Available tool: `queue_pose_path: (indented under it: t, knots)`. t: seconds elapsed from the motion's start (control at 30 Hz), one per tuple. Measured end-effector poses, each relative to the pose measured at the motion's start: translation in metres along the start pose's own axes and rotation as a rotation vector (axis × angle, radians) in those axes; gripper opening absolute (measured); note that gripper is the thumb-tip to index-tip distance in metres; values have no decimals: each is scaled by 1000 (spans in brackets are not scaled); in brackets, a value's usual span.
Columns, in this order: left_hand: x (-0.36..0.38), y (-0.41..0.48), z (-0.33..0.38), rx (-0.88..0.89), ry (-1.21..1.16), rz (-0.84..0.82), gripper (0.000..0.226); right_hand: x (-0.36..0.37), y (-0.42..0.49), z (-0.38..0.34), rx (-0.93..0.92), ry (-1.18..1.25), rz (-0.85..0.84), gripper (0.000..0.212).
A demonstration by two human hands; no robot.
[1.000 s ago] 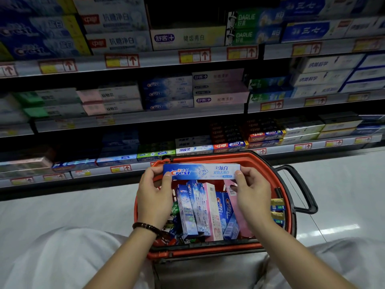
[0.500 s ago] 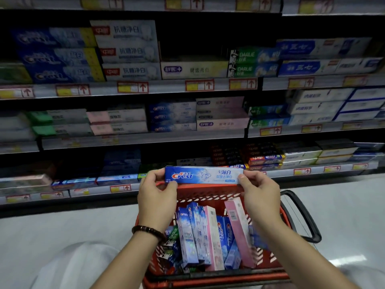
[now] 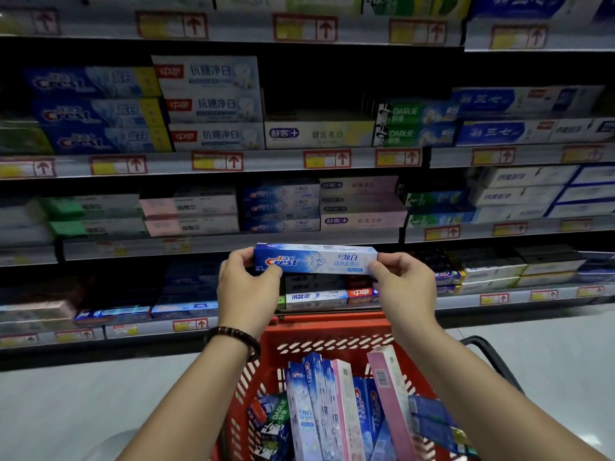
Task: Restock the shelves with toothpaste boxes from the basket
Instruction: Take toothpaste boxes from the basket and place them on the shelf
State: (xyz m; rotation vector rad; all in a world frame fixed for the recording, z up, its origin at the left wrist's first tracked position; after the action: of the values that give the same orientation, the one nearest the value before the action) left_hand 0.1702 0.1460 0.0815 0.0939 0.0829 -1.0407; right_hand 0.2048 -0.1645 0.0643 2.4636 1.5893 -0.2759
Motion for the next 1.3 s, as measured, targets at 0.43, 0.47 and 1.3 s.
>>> queue_pose_path:
  t: [0.43,0.47,1.3]
  knots:
    - [22,78,-2,-56,-5,-10,65,64,51,-29,-5,19,-55,31]
    - [24,84,-4,-64,-13,-8,63,70,54,-30,-5,19,-62,32]
    - [49,184,-55,-87,-88,-35,78,184,134,-19,25,-26,-261,61]
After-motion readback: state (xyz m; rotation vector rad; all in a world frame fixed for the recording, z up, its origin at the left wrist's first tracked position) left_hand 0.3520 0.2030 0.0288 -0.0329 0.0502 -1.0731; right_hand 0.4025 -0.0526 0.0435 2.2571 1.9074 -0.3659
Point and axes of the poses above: each hand's wrist, its own y-axis towards the middle knuckle, its own x-axis out of the palm, z = x × y, the point moved 10 cm from there along y, towards the middle knuckle, and after that the axes turned 6 degrees about -y, right-handed, at the moved point
